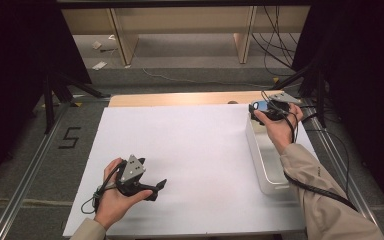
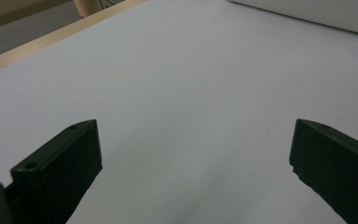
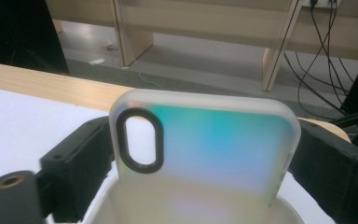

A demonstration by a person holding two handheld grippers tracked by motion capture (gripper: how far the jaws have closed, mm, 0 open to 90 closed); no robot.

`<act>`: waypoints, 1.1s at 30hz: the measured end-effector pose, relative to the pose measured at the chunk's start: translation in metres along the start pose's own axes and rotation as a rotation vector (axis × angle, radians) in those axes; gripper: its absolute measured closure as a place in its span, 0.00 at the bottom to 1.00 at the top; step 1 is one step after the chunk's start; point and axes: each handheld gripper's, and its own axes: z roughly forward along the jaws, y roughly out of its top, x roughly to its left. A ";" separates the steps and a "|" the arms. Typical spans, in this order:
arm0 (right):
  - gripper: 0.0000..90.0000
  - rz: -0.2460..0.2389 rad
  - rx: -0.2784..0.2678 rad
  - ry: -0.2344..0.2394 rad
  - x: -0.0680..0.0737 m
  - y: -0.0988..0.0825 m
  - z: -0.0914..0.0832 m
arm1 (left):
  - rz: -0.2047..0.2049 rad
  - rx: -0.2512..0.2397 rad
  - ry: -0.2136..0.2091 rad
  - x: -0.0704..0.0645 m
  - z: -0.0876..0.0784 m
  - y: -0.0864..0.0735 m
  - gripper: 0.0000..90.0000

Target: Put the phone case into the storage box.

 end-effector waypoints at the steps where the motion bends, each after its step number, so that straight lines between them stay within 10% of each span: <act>1: 0.10 0.004 0.000 0.004 0.000 0.000 0.000 | 0.000 0.000 0.000 0.000 0.000 0.000 0.02; 33: 0.06 0.007 -0.052 0.017 0.000 0.011 -0.021 | 0.000 -0.001 0.004 0.000 -0.001 0.000 0.02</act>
